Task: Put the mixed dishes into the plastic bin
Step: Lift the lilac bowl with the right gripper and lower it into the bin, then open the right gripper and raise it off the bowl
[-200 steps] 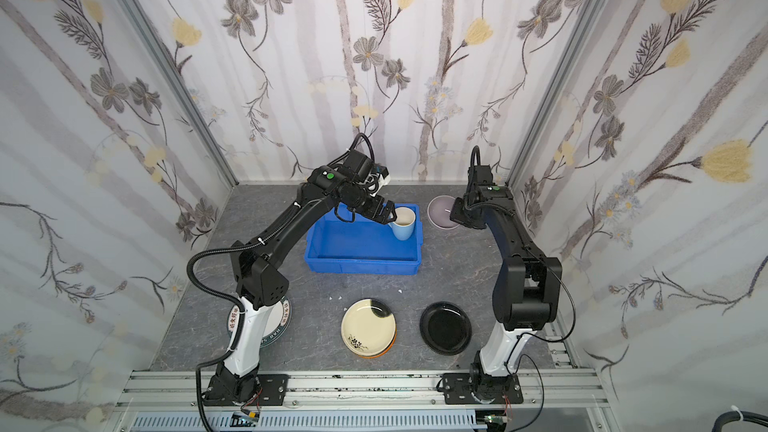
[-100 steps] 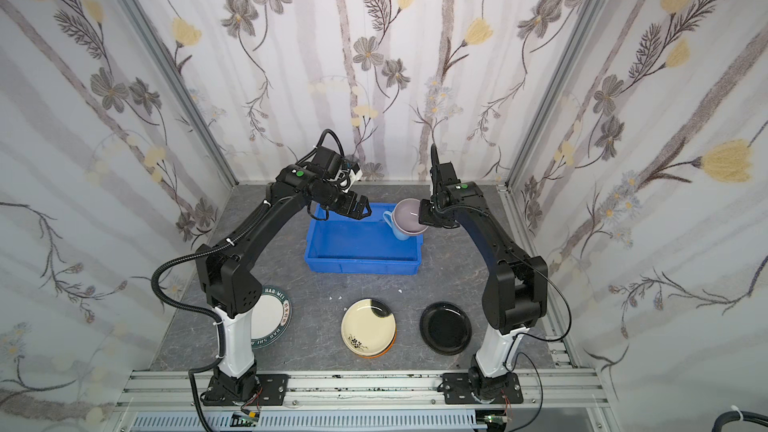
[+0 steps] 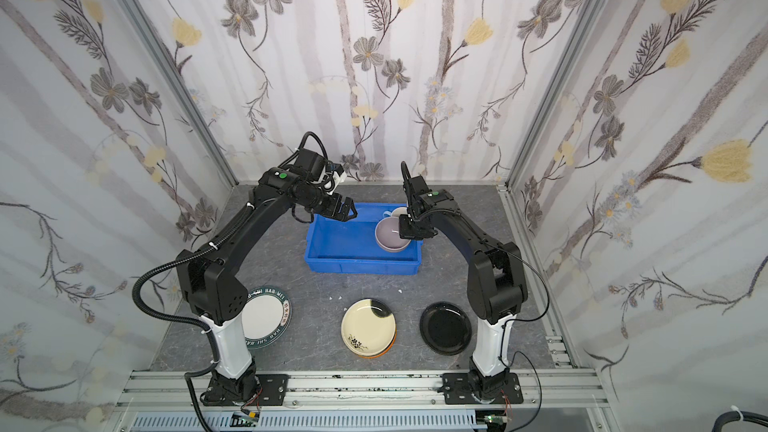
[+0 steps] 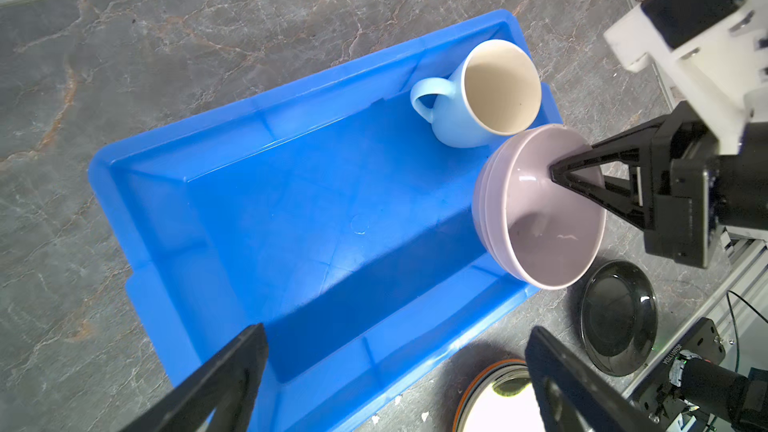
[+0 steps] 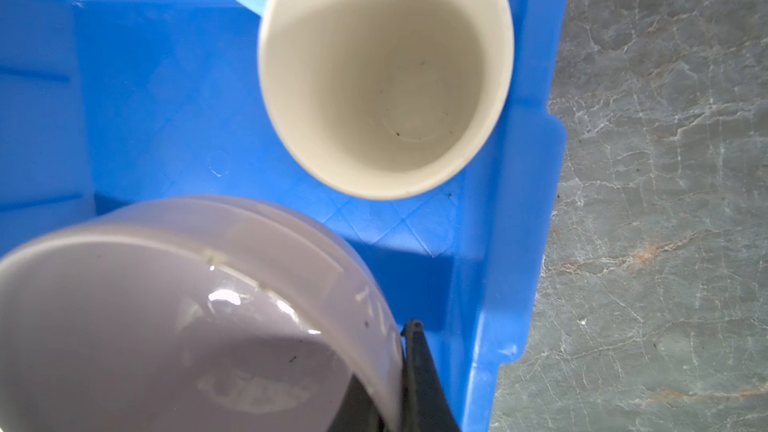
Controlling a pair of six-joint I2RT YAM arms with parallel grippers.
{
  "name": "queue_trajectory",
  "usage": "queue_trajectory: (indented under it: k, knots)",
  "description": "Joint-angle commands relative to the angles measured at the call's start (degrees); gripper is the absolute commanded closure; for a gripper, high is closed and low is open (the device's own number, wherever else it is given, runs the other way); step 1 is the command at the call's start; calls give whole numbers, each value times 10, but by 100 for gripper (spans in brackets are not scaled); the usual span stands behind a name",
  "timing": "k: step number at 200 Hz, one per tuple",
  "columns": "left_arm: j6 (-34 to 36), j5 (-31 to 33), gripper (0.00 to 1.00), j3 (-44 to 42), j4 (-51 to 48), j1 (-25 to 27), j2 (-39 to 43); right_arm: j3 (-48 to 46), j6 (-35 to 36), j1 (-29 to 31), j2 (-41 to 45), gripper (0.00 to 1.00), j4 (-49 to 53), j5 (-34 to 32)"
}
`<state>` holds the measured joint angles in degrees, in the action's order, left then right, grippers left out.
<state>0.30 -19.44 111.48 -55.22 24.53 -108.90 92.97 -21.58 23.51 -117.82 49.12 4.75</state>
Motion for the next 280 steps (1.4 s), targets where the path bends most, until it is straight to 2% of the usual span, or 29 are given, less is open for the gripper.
queue_trajectory:
  k: [1,47,106,155,191,280]
  knots:
    - [11,-16,0,-14,18,-7,11,-20,-6,1,-6,92,-22,-8]
    - [9,-27,0,-46,34,-18,25,-66,-11,1,-15,92,-45,-16]
    - [4,-31,0,-72,47,-29,43,-68,-14,1,-39,89,-53,-31]
    - [0,-29,0,-98,56,-37,59,-67,-17,1,-43,78,-52,-38]
    - [-7,-30,0,-105,63,-40,61,-61,-17,1,-28,62,-43,-50]
    - [-13,-12,0,-110,60,-43,59,2,-5,2,19,59,26,-68]
